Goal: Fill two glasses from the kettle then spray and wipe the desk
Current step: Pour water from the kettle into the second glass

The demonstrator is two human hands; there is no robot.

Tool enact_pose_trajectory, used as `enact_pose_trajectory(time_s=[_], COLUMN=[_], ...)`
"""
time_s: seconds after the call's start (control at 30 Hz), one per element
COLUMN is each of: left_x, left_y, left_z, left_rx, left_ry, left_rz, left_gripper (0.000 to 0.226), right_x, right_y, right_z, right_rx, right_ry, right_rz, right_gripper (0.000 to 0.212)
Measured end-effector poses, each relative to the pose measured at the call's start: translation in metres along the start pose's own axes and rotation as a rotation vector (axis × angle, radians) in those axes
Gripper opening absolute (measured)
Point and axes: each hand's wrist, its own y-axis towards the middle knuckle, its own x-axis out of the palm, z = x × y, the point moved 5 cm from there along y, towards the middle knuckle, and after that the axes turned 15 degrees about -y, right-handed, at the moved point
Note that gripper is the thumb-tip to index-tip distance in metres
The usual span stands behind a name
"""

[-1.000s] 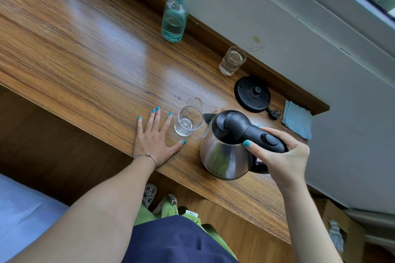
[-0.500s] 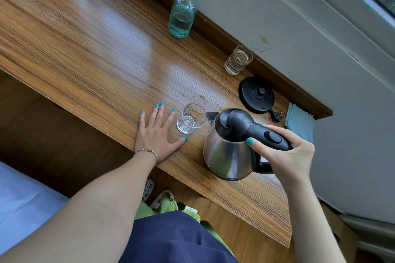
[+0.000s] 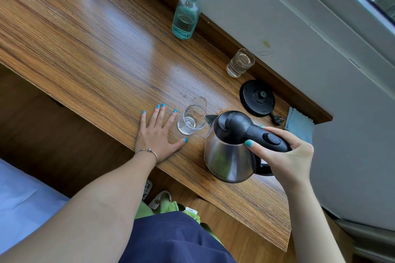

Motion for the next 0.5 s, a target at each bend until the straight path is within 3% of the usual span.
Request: enact_pose_trajectory(time_s=[0.5], left_x=[0.0008], left_y=[-0.0004], left_z=[-0.0002], left_rx=[0.004], left_ry=[-0.019], left_rz=[0.023], left_gripper=[0.094], right_x=[-0.0023], right_y=[0.0048], right_z=[0.0029], right_rx=[0.001], right_ry=[-0.076], right_rz=[-0.016], right_gripper=[0.041])
